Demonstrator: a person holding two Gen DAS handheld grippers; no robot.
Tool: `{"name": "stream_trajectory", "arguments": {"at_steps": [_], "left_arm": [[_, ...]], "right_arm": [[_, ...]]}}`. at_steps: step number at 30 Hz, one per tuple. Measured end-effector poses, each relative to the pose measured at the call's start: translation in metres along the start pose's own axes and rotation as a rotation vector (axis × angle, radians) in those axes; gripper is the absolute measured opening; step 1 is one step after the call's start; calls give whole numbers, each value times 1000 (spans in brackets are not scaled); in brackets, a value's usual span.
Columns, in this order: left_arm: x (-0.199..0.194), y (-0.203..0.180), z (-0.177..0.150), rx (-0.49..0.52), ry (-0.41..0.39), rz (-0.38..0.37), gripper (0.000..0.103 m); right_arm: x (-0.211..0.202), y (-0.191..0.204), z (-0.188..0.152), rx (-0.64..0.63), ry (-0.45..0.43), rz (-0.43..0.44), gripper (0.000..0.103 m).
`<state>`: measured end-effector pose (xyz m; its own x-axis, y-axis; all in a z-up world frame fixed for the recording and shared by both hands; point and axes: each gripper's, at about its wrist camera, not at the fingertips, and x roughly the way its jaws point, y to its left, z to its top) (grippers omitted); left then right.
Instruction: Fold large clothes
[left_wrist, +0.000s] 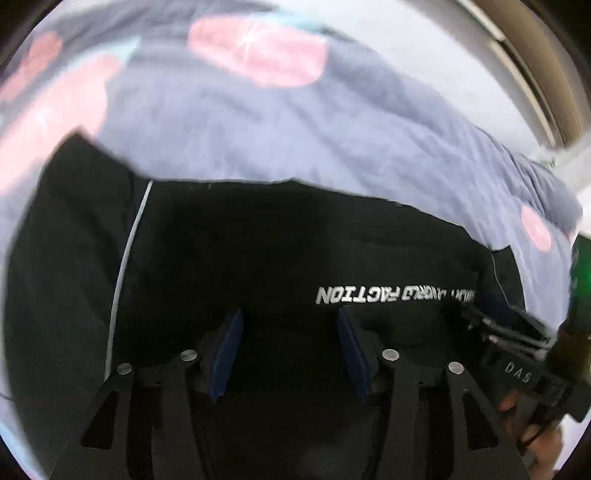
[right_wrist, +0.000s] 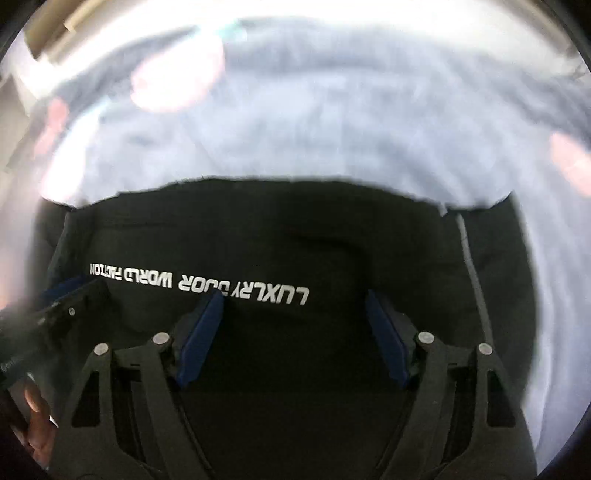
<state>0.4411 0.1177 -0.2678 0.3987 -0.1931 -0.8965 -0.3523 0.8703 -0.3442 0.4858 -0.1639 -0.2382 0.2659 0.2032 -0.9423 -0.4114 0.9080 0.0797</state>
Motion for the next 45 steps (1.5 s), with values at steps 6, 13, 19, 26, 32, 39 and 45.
{"name": "stream_trajectory", "arguments": {"at_steps": [6, 13, 19, 26, 32, 39, 45], "left_arm": [[-9, -10, -14, 52, -48, 15, 57], [-102, 2, -61, 66, -162, -64, 57], [-98, 26, -128, 27, -86, 28, 56], [-52, 26, -115, 23, 13, 115, 58], [-106, 46, -108, 13, -77, 71, 59], [-155, 121, -67, -99, -138, 2, 59], [-122, 169, -43, -222, -74, -96, 61]], "right_arm": [[-7, 3, -10, -2, -4, -2, 84], [-106, 6, -85, -57, -161, 42, 74], [-92, 7, -157, -66, -59, -36, 69], [-58, 3, -155, -2, 3, -19, 74], [-106, -34, -155, 68, -103, 17, 75], [-116, -124, -144, 223, -141, -12, 81], [-90, -149, -129, 235, -108, 31, 82]]}}
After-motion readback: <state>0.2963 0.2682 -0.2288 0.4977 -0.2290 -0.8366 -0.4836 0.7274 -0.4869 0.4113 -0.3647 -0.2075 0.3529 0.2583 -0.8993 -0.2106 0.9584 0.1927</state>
